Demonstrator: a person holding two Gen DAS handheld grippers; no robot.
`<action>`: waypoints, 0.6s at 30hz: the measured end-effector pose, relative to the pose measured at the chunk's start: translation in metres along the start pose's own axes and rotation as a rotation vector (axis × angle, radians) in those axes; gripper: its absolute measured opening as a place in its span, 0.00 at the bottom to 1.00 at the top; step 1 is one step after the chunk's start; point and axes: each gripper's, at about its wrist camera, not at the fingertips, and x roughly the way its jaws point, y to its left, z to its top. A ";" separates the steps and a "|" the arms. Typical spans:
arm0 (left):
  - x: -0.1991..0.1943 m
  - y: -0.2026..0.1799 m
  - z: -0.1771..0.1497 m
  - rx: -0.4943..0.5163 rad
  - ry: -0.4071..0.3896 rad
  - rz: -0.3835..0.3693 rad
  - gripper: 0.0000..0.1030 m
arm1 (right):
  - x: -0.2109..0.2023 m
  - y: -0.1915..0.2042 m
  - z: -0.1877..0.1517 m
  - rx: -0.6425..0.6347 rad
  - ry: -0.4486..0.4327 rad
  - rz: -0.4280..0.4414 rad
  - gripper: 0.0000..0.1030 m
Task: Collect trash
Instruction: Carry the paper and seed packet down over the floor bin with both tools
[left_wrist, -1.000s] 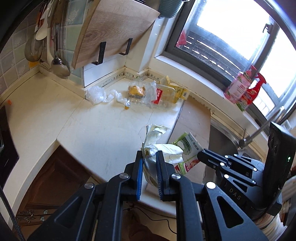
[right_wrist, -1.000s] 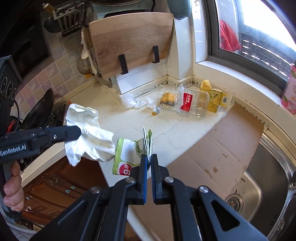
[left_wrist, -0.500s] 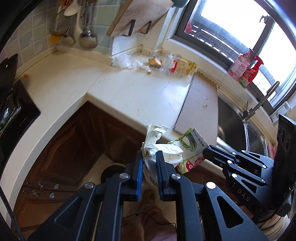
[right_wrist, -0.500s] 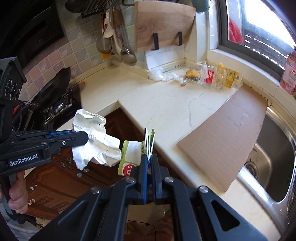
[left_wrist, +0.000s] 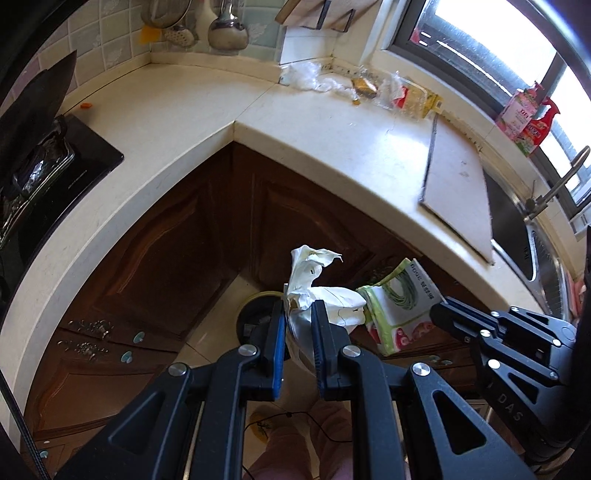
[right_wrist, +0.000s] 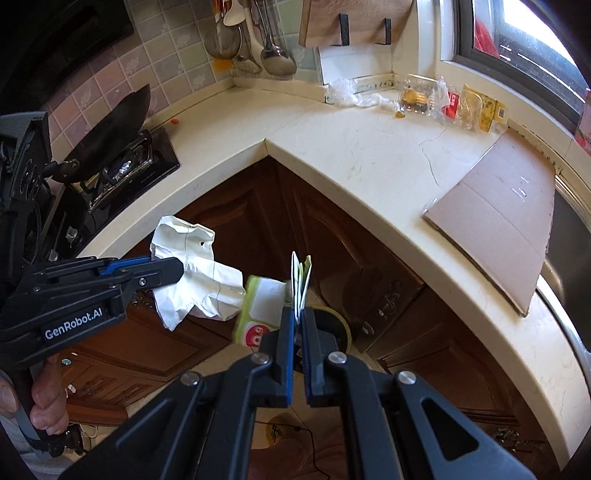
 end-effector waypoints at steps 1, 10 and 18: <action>0.008 0.004 -0.002 -0.004 0.010 0.011 0.11 | 0.005 -0.002 -0.001 0.010 0.008 0.003 0.03; 0.096 0.037 -0.022 -0.092 0.115 0.033 0.11 | 0.074 -0.017 -0.018 0.054 0.104 0.012 0.03; 0.200 0.063 -0.046 -0.159 0.191 0.080 0.11 | 0.170 -0.038 -0.043 0.062 0.179 -0.017 0.03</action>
